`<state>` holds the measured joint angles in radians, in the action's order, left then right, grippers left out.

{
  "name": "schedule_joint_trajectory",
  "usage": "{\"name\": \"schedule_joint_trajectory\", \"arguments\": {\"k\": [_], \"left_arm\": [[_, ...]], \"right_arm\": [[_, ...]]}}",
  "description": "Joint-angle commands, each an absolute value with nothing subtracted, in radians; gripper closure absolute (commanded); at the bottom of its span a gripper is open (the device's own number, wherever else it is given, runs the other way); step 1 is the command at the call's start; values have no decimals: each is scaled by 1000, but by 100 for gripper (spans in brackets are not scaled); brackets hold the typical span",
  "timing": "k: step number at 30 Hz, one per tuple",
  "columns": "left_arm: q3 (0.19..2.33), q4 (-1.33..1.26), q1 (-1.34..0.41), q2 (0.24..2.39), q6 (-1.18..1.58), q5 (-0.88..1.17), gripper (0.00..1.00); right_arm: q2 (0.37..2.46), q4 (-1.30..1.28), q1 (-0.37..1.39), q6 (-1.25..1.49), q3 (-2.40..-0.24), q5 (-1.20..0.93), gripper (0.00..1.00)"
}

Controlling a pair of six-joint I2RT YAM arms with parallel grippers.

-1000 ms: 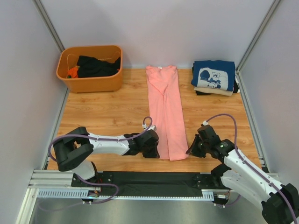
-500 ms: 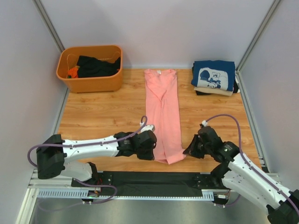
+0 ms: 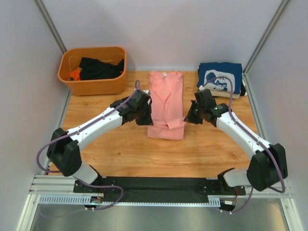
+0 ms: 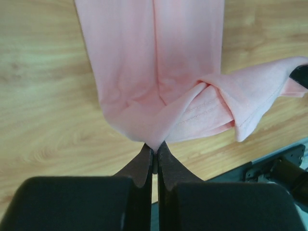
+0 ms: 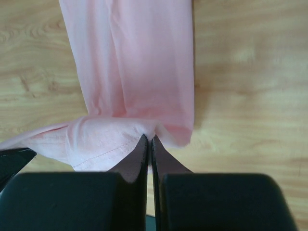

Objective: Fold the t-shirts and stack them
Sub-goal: Fold the tshirt

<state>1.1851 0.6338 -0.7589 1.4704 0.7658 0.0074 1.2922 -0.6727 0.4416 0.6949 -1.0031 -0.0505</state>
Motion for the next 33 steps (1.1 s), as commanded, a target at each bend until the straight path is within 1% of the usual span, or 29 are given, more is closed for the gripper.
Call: {"name": "schedule_joint_trajectory", "arguments": {"k": [1, 2, 9, 13, 21, 24, 25, 26, 27, 28, 29, 30, 31, 32, 33], "left_arm": [[1304, 664, -674, 1579, 640, 90, 100], [1356, 670, -663, 1604, 631, 101, 100], [1535, 698, -575, 1804, 575, 156, 100], [1611, 709, -545, 1899, 555, 173, 100], [1747, 730, -509, 2035, 535, 190, 100], [1811, 748, -480, 2135, 555, 216, 100], [1842, 764, -471, 2161, 569, 227, 98], [1900, 772, -462, 2189, 584, 245, 91], [1932, 788, -453, 2213, 597, 267, 76], [1969, 801, -425, 2262, 629, 293, 68], [2024, 804, -410, 2281, 650, 298, 60], [2057, 805, -394, 2301, 669, 317, 48], [2097, 814, -364, 2339, 693, 381, 39], [2194, 836, -354, 2355, 695, 403, 29], [2248, 918, -345, 2370, 683, 396, 28]], "right_arm": [[1402, -627, 402, 600, -1126, -44, 100], [1432, -627, 394, 592, -1147, -58, 100], [1666, -623, 327, 554, -1314, -100, 100], [1749, -621, 305, 532, -1399, -130, 100], [1888, -620, 270, 514, -1496, -173, 100], [1950, -623, 250, 521, -1554, -195, 100], [1972, -629, 242, 519, -1581, -212, 88], [2030, -641, 227, 518, -1624, -234, 78], [2067, -664, 218, 518, -1728, -245, 71], [2106, -719, 209, 515, -1802, -259, 58], [2181, -756, 201, 512, -1872, -255, 53], [2216, -803, 184, 511, -2029, -250, 51], [2247, -896, 175, 503, -2095, -253, 51], [2270, -935, 164, 497, -2142, -268, 51], [2258, -966, 164, 482, -2163, -268, 51]]}}
